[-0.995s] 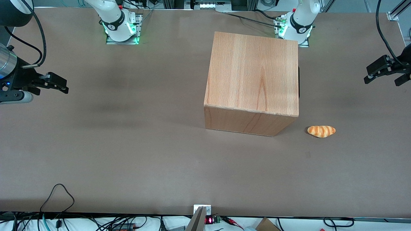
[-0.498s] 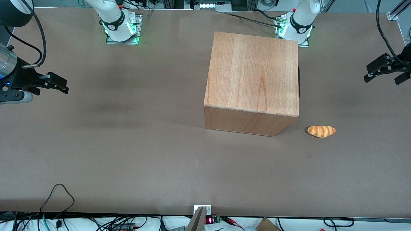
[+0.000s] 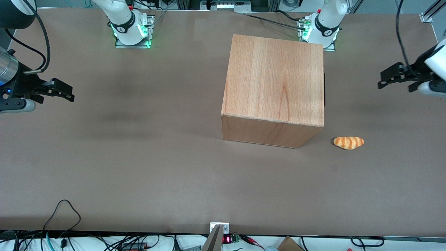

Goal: Open top drawer with left arm
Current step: 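Move the left gripper toward the black drawer handle of the cabinet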

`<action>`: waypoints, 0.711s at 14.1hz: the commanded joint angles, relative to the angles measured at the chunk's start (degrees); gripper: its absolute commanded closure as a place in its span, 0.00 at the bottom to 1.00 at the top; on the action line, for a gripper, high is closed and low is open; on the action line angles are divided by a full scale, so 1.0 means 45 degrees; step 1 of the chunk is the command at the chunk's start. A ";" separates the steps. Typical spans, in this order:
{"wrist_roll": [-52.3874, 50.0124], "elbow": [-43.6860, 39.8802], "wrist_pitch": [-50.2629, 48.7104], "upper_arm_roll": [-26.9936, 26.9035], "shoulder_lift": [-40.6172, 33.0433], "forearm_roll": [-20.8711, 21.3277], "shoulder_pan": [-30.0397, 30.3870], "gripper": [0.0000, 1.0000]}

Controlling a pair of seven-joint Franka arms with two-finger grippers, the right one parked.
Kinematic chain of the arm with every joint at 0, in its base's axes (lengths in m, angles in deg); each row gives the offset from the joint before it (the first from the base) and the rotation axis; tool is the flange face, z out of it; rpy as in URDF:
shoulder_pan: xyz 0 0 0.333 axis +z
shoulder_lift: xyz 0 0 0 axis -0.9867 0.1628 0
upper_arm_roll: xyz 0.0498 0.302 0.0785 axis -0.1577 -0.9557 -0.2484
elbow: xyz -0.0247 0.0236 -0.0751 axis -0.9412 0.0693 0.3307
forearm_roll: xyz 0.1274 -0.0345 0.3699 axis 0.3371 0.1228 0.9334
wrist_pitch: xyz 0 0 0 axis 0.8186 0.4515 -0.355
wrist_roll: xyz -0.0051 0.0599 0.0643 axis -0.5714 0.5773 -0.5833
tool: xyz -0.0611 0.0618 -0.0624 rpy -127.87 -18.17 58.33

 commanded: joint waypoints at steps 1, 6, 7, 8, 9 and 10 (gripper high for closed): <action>-0.0045 0.0966 0.0512 0.0195 -0.0105 -0.0352 0.0020 0.00; -0.0084 0.2742 0.2112 0.0722 -0.0124 -0.0782 0.0000 0.00; -0.0123 0.3056 0.2387 0.0743 -0.0144 -0.0801 -0.0019 0.00; -0.0181 0.3310 0.2564 0.0821 -0.0144 -0.0956 -0.0019 0.00; -0.0182 0.3506 0.2701 0.0976 -0.0124 -0.1054 0.0000 0.00; -0.0182 0.3779 0.2915 0.0997 -0.0144 -0.1152 0.0000 0.00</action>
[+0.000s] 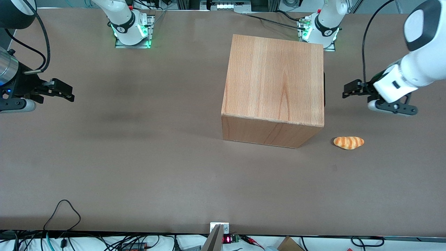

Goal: Open top drawer with left arm
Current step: 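Move the left gripper toward the black drawer handle of the cabinet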

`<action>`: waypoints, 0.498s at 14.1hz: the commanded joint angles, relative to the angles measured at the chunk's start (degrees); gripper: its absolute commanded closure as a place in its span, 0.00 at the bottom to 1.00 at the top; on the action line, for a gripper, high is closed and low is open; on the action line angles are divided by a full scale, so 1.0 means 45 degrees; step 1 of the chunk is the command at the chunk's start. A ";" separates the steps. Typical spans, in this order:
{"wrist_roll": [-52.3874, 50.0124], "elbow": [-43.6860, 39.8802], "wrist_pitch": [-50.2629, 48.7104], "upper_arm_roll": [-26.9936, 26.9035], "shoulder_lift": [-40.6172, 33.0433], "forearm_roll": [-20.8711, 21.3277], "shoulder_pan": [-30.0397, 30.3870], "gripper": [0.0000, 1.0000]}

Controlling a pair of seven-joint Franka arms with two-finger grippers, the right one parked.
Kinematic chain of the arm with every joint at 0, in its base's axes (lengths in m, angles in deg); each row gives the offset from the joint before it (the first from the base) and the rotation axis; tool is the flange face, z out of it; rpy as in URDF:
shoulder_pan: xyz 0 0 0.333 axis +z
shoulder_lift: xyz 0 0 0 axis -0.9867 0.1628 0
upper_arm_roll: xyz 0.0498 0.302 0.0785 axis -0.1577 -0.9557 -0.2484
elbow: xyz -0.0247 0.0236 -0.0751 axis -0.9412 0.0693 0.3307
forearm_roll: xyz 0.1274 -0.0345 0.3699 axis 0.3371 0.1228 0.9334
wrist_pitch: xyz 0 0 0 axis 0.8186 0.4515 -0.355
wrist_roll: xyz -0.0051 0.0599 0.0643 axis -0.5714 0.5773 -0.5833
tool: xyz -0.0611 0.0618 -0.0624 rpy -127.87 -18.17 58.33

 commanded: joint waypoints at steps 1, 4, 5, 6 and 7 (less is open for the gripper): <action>-0.0081 0.0855 0.0642 0.0154 -0.0222 -0.0510 0.0059 0.00; -0.0081 0.1345 0.0839 0.0154 -0.0222 -0.0706 0.0039 0.00; -0.0081 0.1443 0.0878 0.0154 -0.0222 -0.0726 0.0039 0.00; -0.0081 0.1598 0.0898 0.0193 -0.0222 -0.0784 0.0039 0.00; -0.0081 0.1677 0.0956 0.0290 -0.0222 -0.0939 0.0058 0.00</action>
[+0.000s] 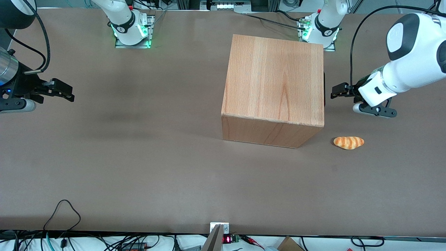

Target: Open top drawer with left arm

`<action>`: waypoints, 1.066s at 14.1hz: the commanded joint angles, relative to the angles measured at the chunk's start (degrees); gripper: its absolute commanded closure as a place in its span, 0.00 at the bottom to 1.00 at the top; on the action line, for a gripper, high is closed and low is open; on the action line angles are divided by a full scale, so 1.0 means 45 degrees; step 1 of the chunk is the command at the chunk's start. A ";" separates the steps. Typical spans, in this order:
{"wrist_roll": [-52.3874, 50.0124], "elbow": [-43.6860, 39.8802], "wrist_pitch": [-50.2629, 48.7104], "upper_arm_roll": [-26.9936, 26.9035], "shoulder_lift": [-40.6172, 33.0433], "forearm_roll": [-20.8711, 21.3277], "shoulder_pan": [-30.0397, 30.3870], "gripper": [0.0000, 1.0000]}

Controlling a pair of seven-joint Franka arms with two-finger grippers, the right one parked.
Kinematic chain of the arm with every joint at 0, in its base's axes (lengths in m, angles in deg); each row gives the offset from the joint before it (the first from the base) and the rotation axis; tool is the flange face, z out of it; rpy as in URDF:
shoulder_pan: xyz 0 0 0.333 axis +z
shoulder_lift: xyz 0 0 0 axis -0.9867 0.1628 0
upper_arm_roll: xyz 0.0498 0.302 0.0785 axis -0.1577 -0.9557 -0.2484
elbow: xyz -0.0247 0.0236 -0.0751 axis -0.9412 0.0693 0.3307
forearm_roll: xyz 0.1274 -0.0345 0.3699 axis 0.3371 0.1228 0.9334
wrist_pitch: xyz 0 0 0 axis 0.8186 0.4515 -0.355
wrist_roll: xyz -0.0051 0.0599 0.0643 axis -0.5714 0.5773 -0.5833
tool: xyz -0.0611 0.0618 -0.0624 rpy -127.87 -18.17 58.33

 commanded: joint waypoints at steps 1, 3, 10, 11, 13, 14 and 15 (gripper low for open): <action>-0.0068 0.0570 0.0312 0.0178 -0.0219 -0.0493 0.0060 0.00; -0.0048 0.0669 0.0331 0.0179 -0.0219 -0.0513 0.0060 0.00; 0.0089 0.1079 0.0390 0.0198 -0.0161 -0.0532 0.0040 0.00; 0.0089 0.1099 0.0390 0.0198 -0.0142 -0.0513 0.0040 0.00; 0.0108 0.1196 0.0409 0.0198 -0.0141 -0.0532 0.0040 0.00; 0.0108 0.1197 0.0429 0.0198 -0.0141 -0.0532 0.0040 0.00; 0.0108 0.1235 0.0429 0.0198 -0.0141 -0.0532 0.0040 0.00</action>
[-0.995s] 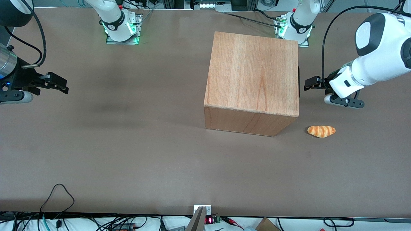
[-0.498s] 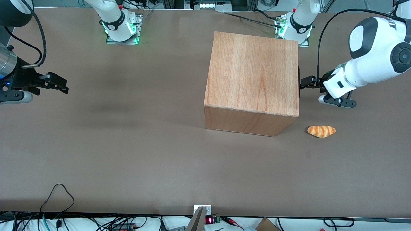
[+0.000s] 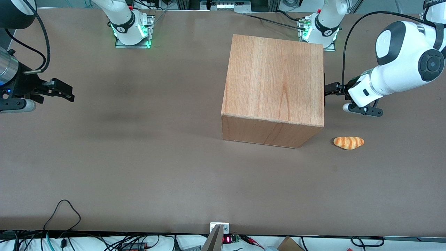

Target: Open top drawer with left arm

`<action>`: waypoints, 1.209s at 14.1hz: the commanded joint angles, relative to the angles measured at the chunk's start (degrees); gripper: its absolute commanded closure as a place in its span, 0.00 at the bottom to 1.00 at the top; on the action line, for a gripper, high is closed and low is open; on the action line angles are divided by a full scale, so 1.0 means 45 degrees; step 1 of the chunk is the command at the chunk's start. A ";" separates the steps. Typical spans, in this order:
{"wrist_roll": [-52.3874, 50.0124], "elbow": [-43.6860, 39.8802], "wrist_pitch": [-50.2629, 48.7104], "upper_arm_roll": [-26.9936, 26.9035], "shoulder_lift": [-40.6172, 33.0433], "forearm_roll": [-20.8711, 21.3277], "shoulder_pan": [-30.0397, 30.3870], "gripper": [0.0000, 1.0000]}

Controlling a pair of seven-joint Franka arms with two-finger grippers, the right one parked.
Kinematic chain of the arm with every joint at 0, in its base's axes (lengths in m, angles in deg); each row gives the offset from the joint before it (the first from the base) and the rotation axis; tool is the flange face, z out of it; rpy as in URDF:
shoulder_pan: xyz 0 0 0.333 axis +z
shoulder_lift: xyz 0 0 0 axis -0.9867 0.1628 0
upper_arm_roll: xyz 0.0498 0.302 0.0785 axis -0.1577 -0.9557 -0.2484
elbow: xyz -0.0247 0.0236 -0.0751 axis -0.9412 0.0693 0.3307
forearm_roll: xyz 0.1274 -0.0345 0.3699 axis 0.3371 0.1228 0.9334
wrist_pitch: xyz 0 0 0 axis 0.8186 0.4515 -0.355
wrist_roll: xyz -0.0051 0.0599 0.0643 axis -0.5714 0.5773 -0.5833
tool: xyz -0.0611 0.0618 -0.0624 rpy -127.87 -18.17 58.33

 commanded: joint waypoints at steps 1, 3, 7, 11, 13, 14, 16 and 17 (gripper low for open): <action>0.0107 0.0285 0.0241 0.0078 -0.0139 -0.0285 0.0042 0.00; 0.0127 0.0441 0.0397 0.0098 -0.0139 -0.0285 0.0023 0.00; 0.0127 0.0559 0.0612 0.0293 -0.0061 -0.0285 0.0042 0.00; 0.0146 0.0754 0.0846 0.0313 0.0017 -0.0285 0.0042 0.00; 0.0166 0.0754 0.0847 0.0313 0.0173 -0.0285 0.0042 0.00; 0.0166 0.0754 0.0847 0.0313 0.0193 -0.0285 0.0042 0.00; 0.0166 0.0754 0.0867 0.0313 0.0310 -0.0265 0.0042 0.00; 0.0185 0.0754 0.0886 0.0313 0.0407 -0.0246 0.0042 0.00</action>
